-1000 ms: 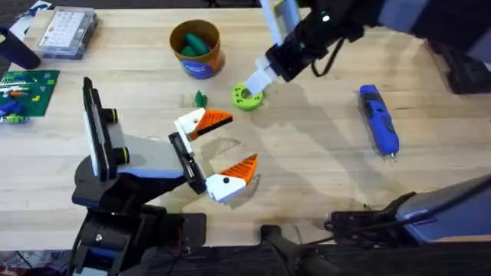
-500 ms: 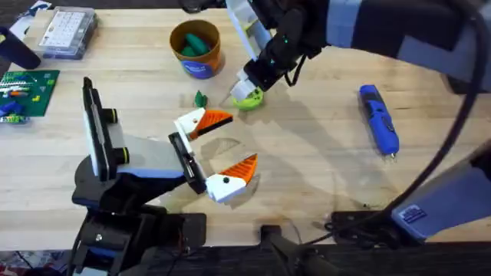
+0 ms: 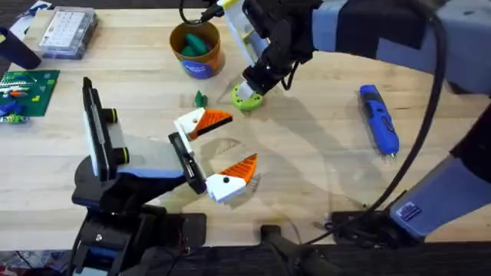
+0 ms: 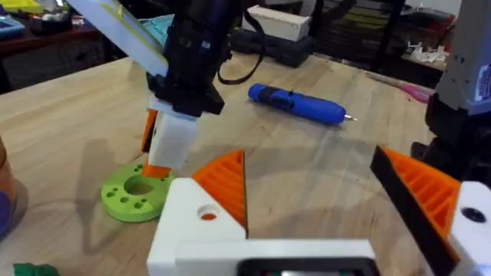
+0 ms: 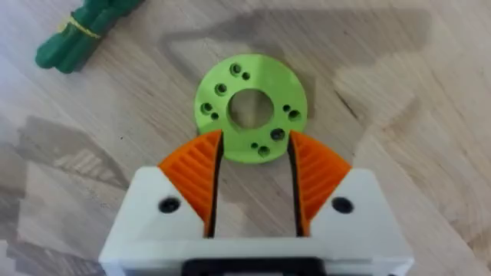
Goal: Pick up the gripper from the table and insert it into the empty holder that is missing its gripper. Then pick up a screw, insert it into the mounting hole, and use the screwdriver to tighten it. Finally, clean up the table by picking up the vegetable and placing it into the bucket.
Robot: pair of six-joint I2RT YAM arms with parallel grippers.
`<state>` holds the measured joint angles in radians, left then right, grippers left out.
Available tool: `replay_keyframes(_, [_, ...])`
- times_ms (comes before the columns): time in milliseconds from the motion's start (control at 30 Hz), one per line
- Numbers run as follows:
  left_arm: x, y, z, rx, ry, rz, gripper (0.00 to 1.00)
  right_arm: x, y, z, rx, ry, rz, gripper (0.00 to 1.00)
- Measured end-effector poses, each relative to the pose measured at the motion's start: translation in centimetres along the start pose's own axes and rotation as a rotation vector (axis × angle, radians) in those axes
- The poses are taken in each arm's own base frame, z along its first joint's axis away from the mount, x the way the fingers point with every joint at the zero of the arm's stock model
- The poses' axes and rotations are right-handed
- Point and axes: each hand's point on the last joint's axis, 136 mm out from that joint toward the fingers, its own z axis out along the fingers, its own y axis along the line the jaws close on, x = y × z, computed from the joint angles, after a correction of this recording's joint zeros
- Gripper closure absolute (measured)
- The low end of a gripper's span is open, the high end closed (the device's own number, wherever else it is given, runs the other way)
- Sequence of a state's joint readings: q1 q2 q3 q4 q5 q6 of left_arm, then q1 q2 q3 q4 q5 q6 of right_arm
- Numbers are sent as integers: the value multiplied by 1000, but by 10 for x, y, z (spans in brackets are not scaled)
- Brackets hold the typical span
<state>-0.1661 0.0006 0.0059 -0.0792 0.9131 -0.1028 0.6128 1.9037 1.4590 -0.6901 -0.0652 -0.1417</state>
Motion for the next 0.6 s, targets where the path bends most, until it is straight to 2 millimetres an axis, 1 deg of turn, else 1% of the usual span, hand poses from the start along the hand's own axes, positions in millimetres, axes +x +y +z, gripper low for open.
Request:
replay_keyframes(233, [0, 0, 0, -1, 0, 0, 15, 0, -3, 4, 12, 3, 0, 501])
replay_keyframes(500, [0, 0, 0, -1, 0, 0, 14, 9, -5, 24, 13, 50, 4, 502])
replay_keyframes(533, [0, 0, 0, -1, 0, 0, 14, 8, -5, 24, 14, 48, 4, 514])
replay_keyframes(600, [0, 0, 0, -1, 0, 0, 14, 8, -6, 24, 20, 48, 3, 580])
